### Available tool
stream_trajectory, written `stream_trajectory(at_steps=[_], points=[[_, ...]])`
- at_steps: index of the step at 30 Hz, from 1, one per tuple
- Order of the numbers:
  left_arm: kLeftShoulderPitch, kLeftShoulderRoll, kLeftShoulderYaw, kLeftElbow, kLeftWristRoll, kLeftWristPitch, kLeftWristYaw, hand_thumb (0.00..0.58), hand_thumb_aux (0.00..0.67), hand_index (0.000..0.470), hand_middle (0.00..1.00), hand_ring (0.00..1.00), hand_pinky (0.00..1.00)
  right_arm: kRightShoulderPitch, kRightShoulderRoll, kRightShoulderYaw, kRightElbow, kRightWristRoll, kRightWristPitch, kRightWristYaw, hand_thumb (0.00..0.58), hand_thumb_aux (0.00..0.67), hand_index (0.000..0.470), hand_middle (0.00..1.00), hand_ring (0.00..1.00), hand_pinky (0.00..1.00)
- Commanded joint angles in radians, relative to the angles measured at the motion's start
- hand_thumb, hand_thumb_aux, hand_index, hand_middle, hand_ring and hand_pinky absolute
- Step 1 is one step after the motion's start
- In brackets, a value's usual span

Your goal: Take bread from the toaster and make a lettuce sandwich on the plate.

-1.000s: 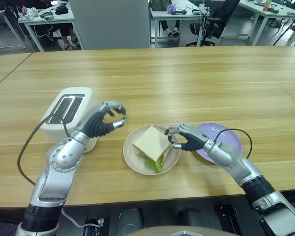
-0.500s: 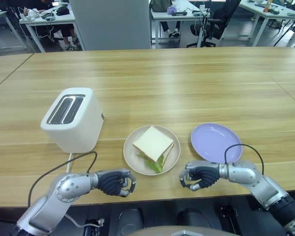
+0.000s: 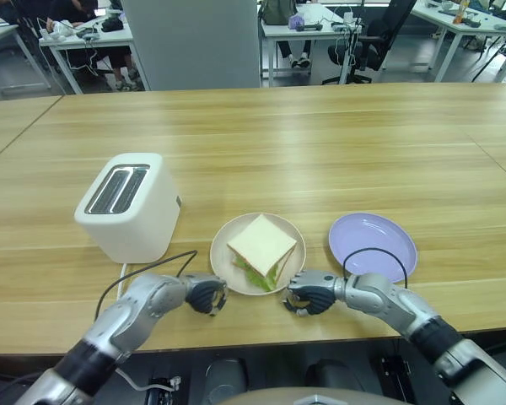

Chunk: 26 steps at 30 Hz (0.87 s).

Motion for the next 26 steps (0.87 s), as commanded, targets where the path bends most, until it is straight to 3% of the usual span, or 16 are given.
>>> stream_trajectory(at_steps=[1,7,8,9,10,11,12,13,14,16,19,23,26], points=[[-0.134,-0.079,-0.070,0.290,0.114,-0.037,0.181,0.580,0.670,0.460,1.00,1.00,1.00,-0.136,0.055,0.053,0.247,-0.148,0.089,-0.291,0.580,0.670,0.460,1.00,1.00,1.00],[-0.432,-0.212,-0.083,0.667,0.192,-0.063,0.579,0.580,0.670,0.460,1.00,1.00,1.00,-0.341,0.129,0.085,0.498,-0.202,0.159,-0.608,0.580,0.670,0.460,1.00,1.00,1.00],[-0.465,-0.219,-0.070,0.687,0.192,-0.064,0.642,0.569,0.578,0.397,0.82,0.82,0.82,-0.363,0.132,0.081,0.512,-0.193,0.154,-0.630,0.580,0.670,0.460,0.93,0.93,0.93],[-0.477,-0.220,-0.057,0.687,0.180,-0.070,0.670,0.569,0.578,0.397,0.82,0.82,0.82,-0.378,0.131,0.078,0.520,-0.182,0.144,-0.640,0.580,0.670,0.460,0.87,0.87,0.87],[-0.479,-0.215,-0.041,0.668,0.165,-0.077,0.696,0.569,0.578,0.397,0.82,0.82,0.82,-0.385,0.125,0.070,0.516,-0.169,0.130,-0.650,0.580,0.670,0.460,0.87,0.87,0.87],[-0.471,-0.207,-0.022,0.638,0.146,-0.082,0.709,0.000,0.000,0.000,0.00,0.00,0.00,-0.385,0.116,0.055,0.509,-0.144,0.112,-0.647,0.570,0.581,0.399,0.39,0.39,0.39],[-0.452,-0.202,0.005,0.603,0.111,-0.092,0.704,0.000,0.000,0.000,0.00,0.00,0.00,-0.376,0.108,0.024,0.495,-0.099,0.088,-0.632,0.445,0.347,0.238,0.00,0.00,0.00],[-0.420,-0.199,0.041,0.553,0.062,-0.102,0.691,0.000,0.000,0.000,0.00,0.00,0.00,-0.357,0.098,-0.026,0.469,-0.025,0.055,-0.595,0.244,0.160,0.110,0.00,0.00,0.00],[-0.382,-0.200,0.081,0.496,0.005,-0.116,0.676,0.000,0.000,0.000,0.00,0.00,0.00,-0.334,0.089,-0.073,0.442,0.051,0.022,-0.546,0.000,0.000,0.000,0.00,0.00,0.00],[-0.267,-0.220,0.182,0.315,-0.157,-0.136,0.635,0.000,0.000,0.000,0.00,0.00,0.00,-0.261,0.070,-0.165,0.337,0.233,-0.037,-0.416,0.000,0.000,0.000,0.00,0.00,0.00],[-0.083,-0.257,0.289,0.023,-0.394,-0.128,0.535,0.000,0.000,0.000,0.00,0.00,0.00,-0.121,0.043,-0.262,0.097,0.447,-0.044,-0.274,0.000,0.000,0.000,0.00,0.00,0.00],[0.095,-0.317,0.378,-0.258,-0.580,-0.071,0.491,0.000,0.000,0.000,0.00,0.00,0.00,0.071,0.028,-0.368,-0.234,0.704,0.090,-0.112,0.000,0.000,0.000,0.00,0.00,0.00],[0.197,-0.398,0.415,-0.458,-0.713,-0.017,0.501,0.000,0.000,0.000,0.00,0.00,0.00,0.204,0.043,-0.465,-0.465,0.863,0.186,-0.089,0.000,0.000,0.000,0.00,0.00,0.00]])
